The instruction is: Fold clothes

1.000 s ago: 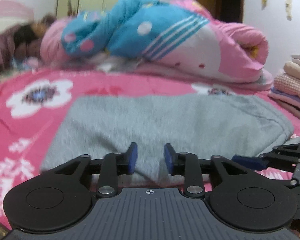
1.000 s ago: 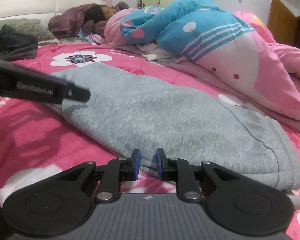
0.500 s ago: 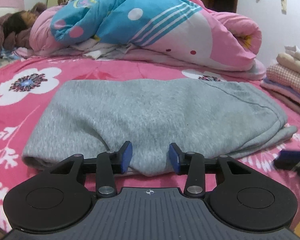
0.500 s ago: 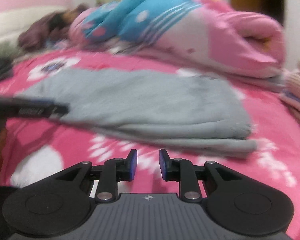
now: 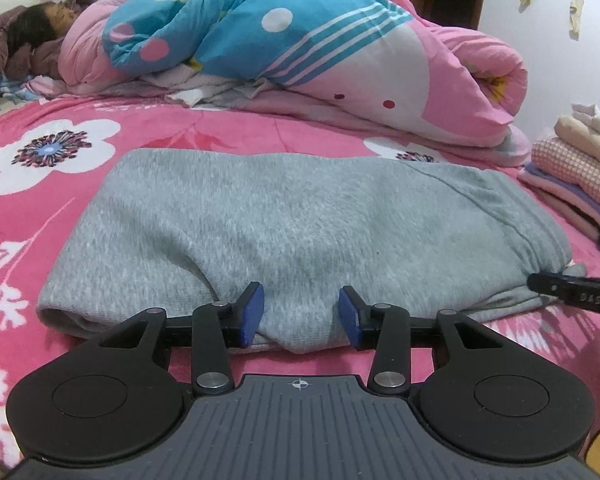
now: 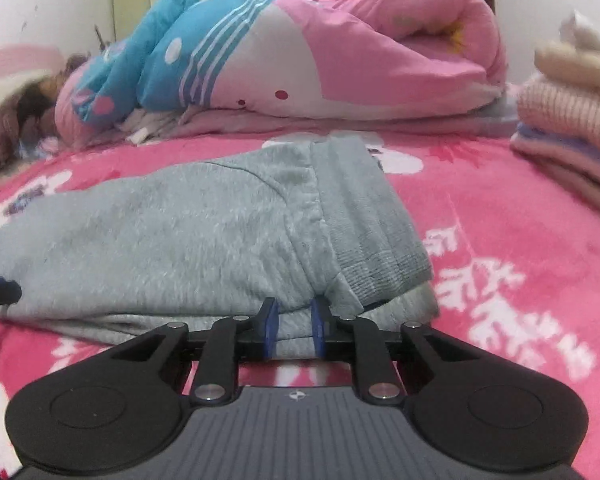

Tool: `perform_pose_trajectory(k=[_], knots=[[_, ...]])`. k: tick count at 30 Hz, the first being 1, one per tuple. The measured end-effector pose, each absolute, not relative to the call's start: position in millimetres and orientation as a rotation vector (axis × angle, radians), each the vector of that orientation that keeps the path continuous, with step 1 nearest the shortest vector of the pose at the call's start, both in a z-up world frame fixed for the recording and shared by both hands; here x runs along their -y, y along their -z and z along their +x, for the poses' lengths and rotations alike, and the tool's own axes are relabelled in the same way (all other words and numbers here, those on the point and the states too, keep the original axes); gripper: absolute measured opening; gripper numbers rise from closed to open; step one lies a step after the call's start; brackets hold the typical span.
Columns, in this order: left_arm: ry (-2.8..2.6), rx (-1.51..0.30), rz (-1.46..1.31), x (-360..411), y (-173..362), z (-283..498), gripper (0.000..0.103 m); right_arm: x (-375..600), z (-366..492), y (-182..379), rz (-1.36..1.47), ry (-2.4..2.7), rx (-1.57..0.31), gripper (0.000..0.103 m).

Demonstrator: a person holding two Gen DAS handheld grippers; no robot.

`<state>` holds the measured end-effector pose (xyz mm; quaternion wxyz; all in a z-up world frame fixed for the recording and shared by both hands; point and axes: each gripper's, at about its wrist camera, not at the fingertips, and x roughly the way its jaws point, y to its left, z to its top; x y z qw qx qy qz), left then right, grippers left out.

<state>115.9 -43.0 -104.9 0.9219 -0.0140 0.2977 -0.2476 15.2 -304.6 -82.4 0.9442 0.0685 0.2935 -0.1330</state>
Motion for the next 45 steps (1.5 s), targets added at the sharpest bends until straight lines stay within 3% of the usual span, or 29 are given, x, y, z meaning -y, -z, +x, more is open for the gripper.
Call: perform_pose_trajectory(k=[6,10,19,23,26,36,39,42,45], knots=[[0.508,-0.612,-0.027,43,105,116,0.042,317,25,48,0.165,0.337,-0.478,0.021],[0.511,-0.618,-0.034,42,105,118,0.042,345,33,83,0.191,0.343,-0.521,0.020],[0.524,-0.638,-0.066,38,104,121,0.042,333,42,48,0.144,0.363,-0.493,0.021],[0.528,-0.648,-0.077,37,104,123,0.042,361,51,81,0.259,0.406,-0.556,0.022],[0.531,-0.653,-0.084,36,104,124,0.042,371,45,71,0.353,0.431,-0.551,0.021],[0.532,-0.658,-0.081,35,102,125,0.042,274,29,36,0.101,0.212,-0.409,0.023],[0.531,-0.660,-0.082,35,102,125,0.042,247,39,51,0.098,0.123,-0.473,0.024],[0.530,-0.662,-0.081,36,101,125,0.042,231,59,83,0.126,0.117,-0.653,0.025],[0.530,-0.666,-0.086,36,101,125,0.042,220,60,78,0.065,0.145,-0.651,0.026]])
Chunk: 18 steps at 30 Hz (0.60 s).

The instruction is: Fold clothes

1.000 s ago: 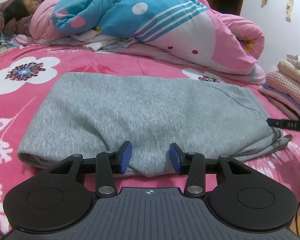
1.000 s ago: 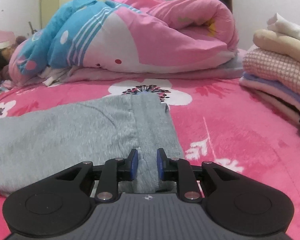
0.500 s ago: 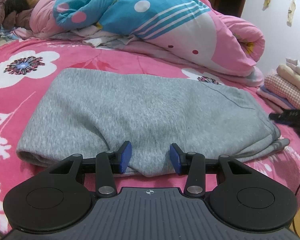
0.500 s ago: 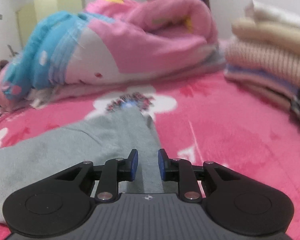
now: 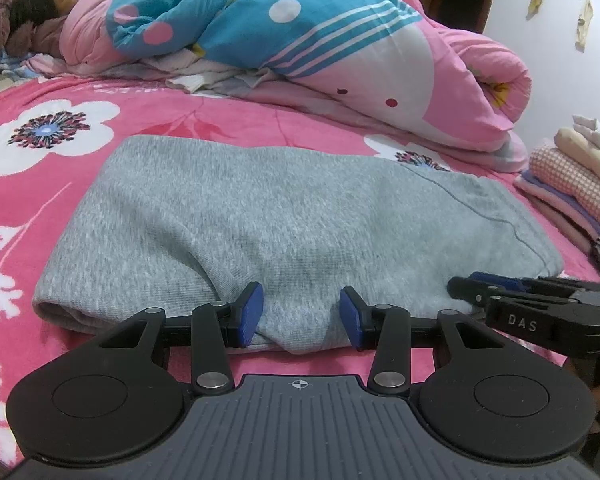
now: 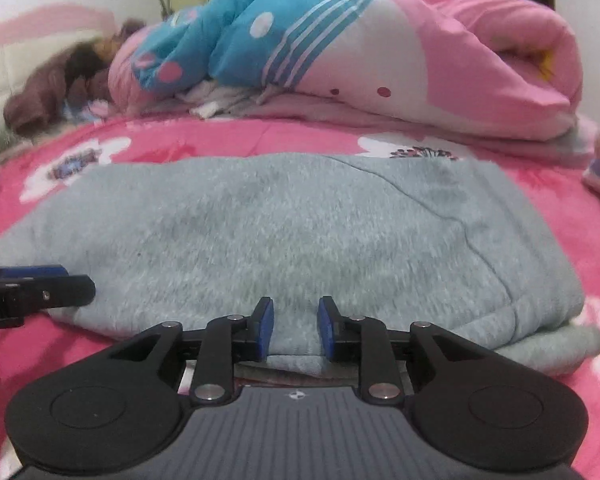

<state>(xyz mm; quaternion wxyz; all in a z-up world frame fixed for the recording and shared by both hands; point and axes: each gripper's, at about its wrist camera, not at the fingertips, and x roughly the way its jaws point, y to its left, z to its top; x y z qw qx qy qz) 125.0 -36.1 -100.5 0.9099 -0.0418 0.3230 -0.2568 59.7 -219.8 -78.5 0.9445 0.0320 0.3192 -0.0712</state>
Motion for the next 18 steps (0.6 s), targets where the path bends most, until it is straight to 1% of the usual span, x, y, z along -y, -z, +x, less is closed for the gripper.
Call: perform_pose_trajectory(k=[3,4,6,7,8,9,10,11,12,13,14,18], knots=[[0.529,-0.670,-0.093,36,100,126,0.043,223,65,66,0.095,0.158,-0.695,0.030],[0.529,-0.671,-0.095,36,100,126,0.043,225,65,58,0.123,0.167,-0.688,0.038],[0.529,-0.673,-0.099,36,100,126,0.043,230,62,50,0.179,0.153,-0.648,0.044],[0.529,-0.673,-0.099,36,100,126,0.043,231,64,50,0.185,0.151,-0.645,0.054],[0.529,-0.673,-0.098,36,100,126,0.043,233,67,50,0.191,0.150,-0.644,0.069],[0.529,-0.672,-0.098,35,100,126,0.043,233,75,55,0.178,0.160,-0.690,0.075],[0.529,-0.672,-0.097,36,100,125,0.043,233,83,61,0.165,0.170,-0.736,0.086],[0.529,-0.672,-0.097,35,100,125,0.043,233,89,67,0.160,0.177,-0.784,0.091],[0.529,-0.672,-0.097,35,100,126,0.043,231,90,70,0.147,0.182,-0.780,0.093],[0.529,-0.673,-0.097,35,100,126,0.043,229,90,71,0.137,0.188,-0.781,0.100],[0.529,-0.673,-0.097,35,100,125,0.043,226,90,71,0.127,0.195,-0.783,0.103],[0.529,-0.679,-0.100,35,99,126,0.043,219,91,71,0.104,0.215,-0.789,0.103]])
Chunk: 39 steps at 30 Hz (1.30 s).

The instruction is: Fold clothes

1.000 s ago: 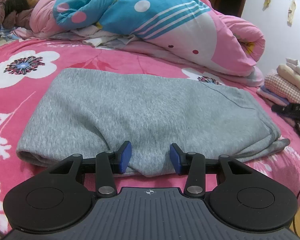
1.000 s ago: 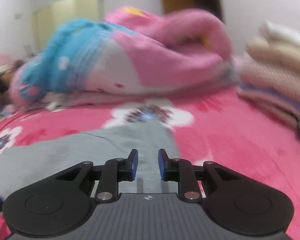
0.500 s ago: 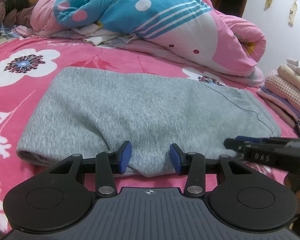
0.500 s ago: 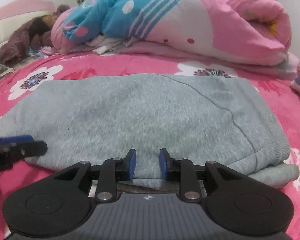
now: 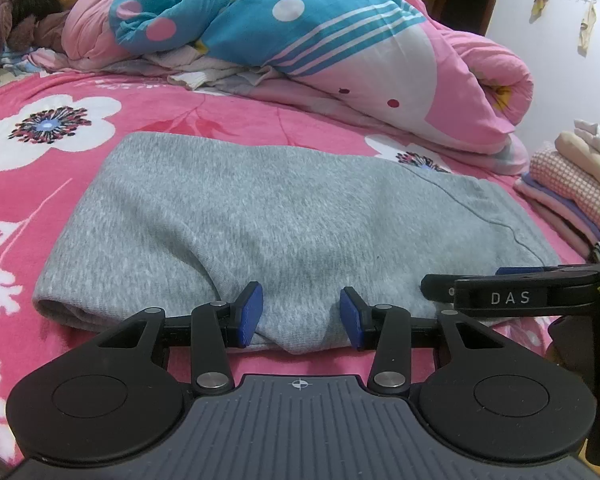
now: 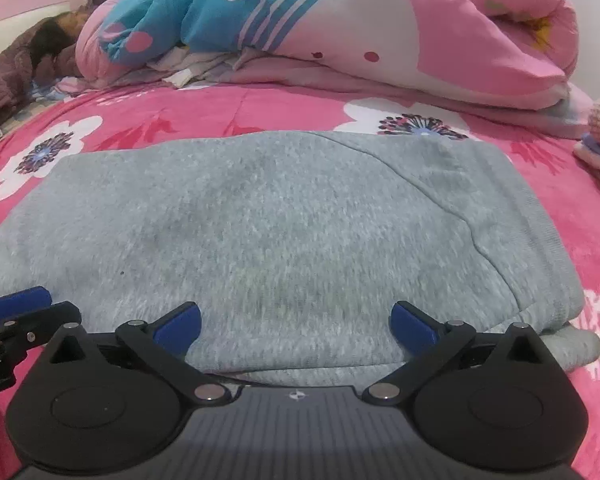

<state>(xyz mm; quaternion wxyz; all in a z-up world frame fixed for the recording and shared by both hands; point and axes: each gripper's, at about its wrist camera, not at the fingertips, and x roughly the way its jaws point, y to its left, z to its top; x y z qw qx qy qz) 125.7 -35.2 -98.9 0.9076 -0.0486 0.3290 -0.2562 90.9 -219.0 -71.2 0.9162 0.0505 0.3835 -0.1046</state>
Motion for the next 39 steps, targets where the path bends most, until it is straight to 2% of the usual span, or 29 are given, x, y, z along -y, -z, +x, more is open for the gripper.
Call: perform_pose_trajectory(k=[18,26,33,39], knots=[[0.532,-0.699,-0.123,33,98,128,0.043,220,82,71,0.118,0.227,-0.755,0.103],[0.533,-0.704,-0.127,32,98,127,0.043,214,84,62,0.051,0.204,-0.785,0.103],[0.535,-0.708,-0.128,32,97,128,0.043,199,84,49,-0.057,0.196,-0.719,0.103],[0.537,-0.713,-0.131,32,97,128,0.043,199,88,50,-0.070,0.193,-0.710,0.098]])
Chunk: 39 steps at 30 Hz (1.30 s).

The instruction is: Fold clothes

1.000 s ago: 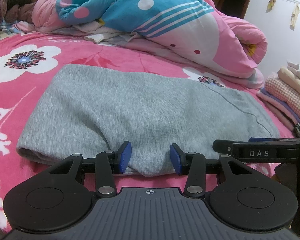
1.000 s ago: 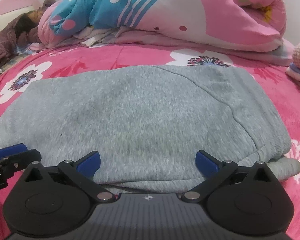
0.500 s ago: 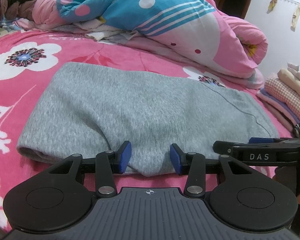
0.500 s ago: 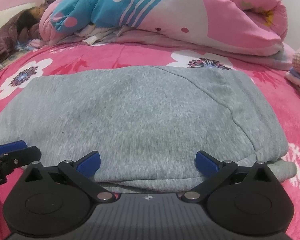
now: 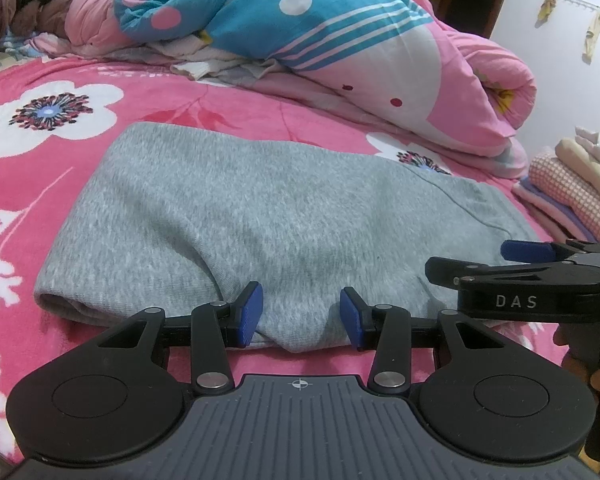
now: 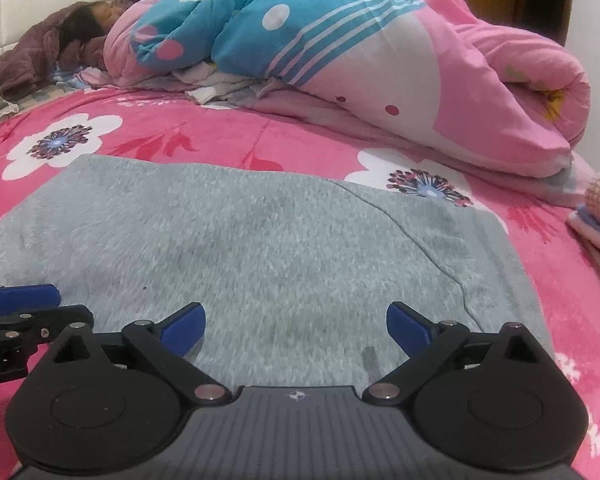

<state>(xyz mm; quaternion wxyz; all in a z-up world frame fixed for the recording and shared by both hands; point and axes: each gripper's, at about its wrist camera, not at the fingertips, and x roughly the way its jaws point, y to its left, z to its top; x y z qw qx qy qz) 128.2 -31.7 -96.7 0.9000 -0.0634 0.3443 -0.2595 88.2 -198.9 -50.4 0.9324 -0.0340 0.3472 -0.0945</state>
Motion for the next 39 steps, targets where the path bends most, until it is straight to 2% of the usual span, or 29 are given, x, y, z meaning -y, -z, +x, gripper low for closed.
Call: perform_pose_trajectory(k=[10,18,39], knots=[[0.538,-0.715,-0.130,32,96,128,0.043,203,90,57,-0.041,0.177,-0.712,0.069],[0.538,-0.713,-0.131,31,97,128,0.043,201,83,61,-0.044,0.169,-0.720,0.060],[0.554,-0.694,-0.108,31,95,126,0.044,202,68,78,-0.049,0.164,-0.672,0.061]])
